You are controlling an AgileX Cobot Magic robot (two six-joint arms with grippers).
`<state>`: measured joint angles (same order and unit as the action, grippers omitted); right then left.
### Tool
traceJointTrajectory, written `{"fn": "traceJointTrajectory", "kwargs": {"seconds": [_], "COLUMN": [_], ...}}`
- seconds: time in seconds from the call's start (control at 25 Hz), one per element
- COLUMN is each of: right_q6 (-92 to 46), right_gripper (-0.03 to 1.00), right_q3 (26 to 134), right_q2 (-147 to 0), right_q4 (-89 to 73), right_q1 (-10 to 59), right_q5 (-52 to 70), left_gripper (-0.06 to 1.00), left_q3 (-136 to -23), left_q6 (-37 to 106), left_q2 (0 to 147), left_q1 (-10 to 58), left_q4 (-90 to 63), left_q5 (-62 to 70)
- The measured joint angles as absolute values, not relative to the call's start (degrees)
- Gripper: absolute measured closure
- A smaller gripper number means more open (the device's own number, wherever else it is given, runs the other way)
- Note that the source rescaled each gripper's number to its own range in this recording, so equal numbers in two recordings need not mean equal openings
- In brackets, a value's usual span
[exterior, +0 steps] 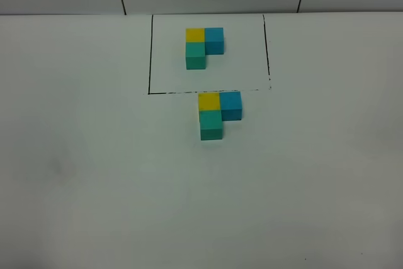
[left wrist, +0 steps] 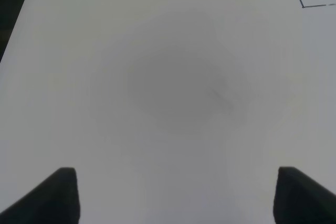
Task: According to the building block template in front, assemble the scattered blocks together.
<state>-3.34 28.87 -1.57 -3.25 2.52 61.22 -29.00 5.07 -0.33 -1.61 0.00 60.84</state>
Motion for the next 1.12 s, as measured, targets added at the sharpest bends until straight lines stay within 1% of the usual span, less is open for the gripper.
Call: {"fn": "traceJointTrajectory", "kwargs": {"seconds": [0.56, 0.84, 1.12], "right_q6": [0.0, 0.5, 0.5], "right_gripper": [-0.03, -0.03, -0.03], "right_q3": [28.9, 28.9, 28.9], "right_q2": [-0.6, -0.6, -0.6], "right_q4": [-0.8, -0.6, -0.5], "right_q1": [2.4, -2.2, -2.3], "right_q5": [61.2, 61.2, 61.2], "left_gripper": [0.19, 0.19, 0.19], "left_q3": [-29.0, -29.0, -29.0], "left_q6": [5.1, 5.1, 5.1], "left_q2": [-0.3, -0.3, -0.3], "left_q1": [-1.6, -1.6, -1.6], "left_q4": [0.0, 0.0, 0.0], "left_q5": [60.8, 60.8, 60.8]}}
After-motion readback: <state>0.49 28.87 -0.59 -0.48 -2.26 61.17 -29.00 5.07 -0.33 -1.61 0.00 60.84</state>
